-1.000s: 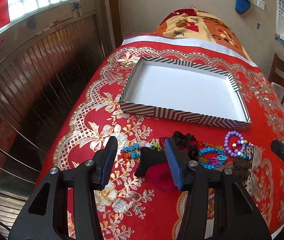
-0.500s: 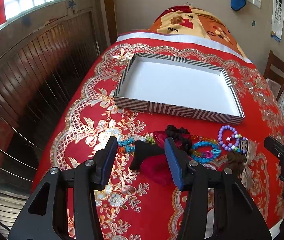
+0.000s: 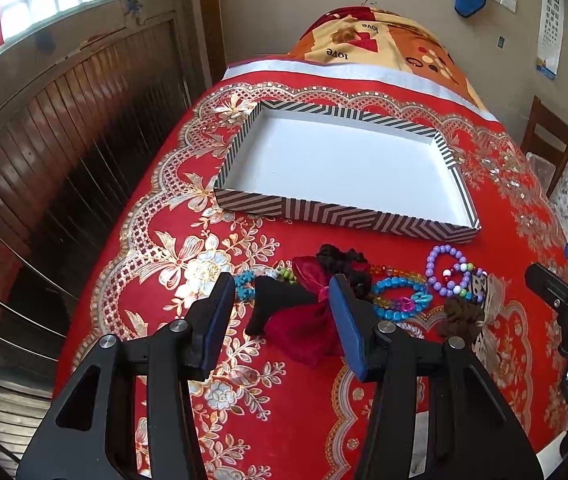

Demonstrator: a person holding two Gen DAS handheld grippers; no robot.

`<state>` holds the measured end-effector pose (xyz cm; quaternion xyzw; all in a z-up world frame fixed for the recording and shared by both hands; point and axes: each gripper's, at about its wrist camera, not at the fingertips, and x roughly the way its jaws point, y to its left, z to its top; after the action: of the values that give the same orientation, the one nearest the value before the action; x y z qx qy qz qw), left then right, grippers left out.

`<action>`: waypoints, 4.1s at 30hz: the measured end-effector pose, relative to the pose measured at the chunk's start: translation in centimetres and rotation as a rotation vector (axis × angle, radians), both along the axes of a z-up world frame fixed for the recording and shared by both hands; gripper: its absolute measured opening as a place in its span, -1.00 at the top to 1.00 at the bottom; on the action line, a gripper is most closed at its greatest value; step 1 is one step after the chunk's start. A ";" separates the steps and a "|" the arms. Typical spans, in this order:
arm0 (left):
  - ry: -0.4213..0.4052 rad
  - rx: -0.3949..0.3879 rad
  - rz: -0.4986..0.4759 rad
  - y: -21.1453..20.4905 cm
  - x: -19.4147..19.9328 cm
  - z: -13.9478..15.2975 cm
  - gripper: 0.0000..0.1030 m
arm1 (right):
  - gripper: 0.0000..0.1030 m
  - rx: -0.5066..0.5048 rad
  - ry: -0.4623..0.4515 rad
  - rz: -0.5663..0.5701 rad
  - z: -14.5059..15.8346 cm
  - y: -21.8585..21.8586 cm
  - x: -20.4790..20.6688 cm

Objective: Organize jewelry
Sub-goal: 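Move both tools toward the pile of hair accessories beside the tray, then grasp the red satin bow with the left tool while the right tool grasps a black scrunchie, then carry the red bow and black scrunchie into the tray while both tools open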

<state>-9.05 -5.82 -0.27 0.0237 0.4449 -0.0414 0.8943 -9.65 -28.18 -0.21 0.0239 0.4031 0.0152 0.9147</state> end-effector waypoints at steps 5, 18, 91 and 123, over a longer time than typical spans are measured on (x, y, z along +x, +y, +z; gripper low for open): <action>0.016 -0.005 0.019 0.3 0.1 -0.3 0.06 | -0.98 0.005 -0.008 0.032 -0.2 0.0 -0.2; 0.057 -0.052 0.060 1.6 0.1 -0.9 0.06 | -0.98 0.019 0.032 0.045 -1.2 -0.7 -0.1; 0.248 -0.189 -0.168 -1.5 4.3 -5.7 0.79 | 0.85 0.410 0.186 0.240 -3.4 1.4 6.2; 0.057 -0.079 -0.149 0.1 15.5 0.3 0.81 | 0.85 0.361 0.091 0.061 -1.1 -3.5 13.0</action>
<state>6.48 -5.75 0.07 0.0202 0.4650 -0.1262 0.8760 3.32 -31.71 -1.35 0.1760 0.4351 0.1138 0.8757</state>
